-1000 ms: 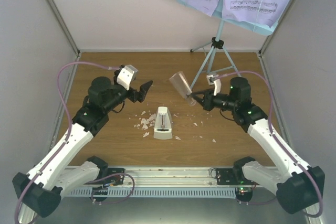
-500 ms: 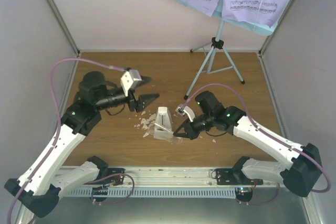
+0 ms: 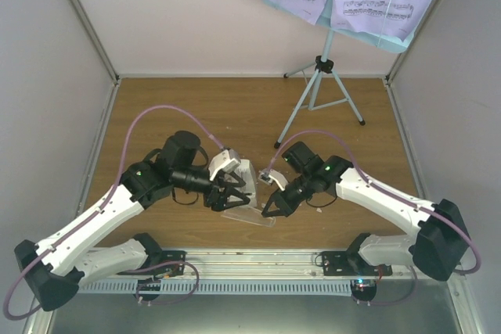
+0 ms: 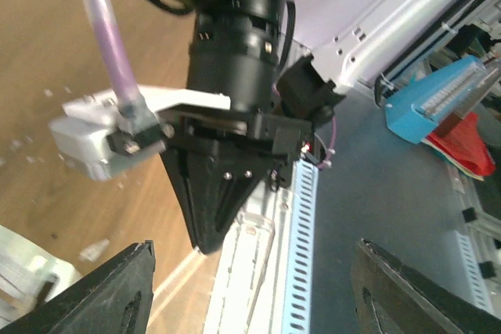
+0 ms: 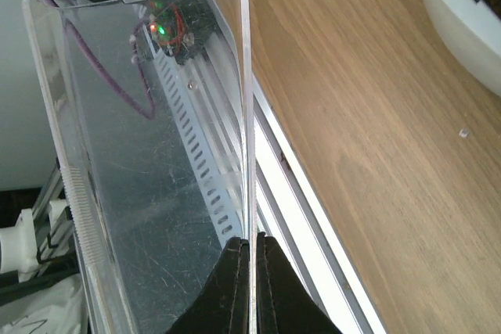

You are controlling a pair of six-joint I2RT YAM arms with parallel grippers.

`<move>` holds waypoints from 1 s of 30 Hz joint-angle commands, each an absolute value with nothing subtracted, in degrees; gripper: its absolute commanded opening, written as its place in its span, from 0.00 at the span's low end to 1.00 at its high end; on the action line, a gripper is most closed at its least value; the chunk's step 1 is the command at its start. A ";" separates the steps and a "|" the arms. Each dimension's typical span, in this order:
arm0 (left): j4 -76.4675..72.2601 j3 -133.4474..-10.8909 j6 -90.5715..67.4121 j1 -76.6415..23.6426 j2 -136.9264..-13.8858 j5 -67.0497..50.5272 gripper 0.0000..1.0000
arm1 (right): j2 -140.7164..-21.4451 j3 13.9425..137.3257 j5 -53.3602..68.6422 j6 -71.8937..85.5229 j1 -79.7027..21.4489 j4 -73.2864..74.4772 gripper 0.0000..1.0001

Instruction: Pack up the instrument practice props

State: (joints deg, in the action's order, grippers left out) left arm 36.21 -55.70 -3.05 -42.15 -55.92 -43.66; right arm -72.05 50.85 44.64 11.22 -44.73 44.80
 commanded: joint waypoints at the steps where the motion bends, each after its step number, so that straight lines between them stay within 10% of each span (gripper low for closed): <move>1: 36.74 -54.82 -5.92 -46.65 -57.91 -45.01 0.68 | -74.14 54.92 45.39 7.61 -45.26 49.18 0.00; 30: 42.42 -55.46 -4.40 -53.88 -62.93 -34.84 0.38 | -74.97 59.09 45.61 6.01 -45.26 53.29 0.00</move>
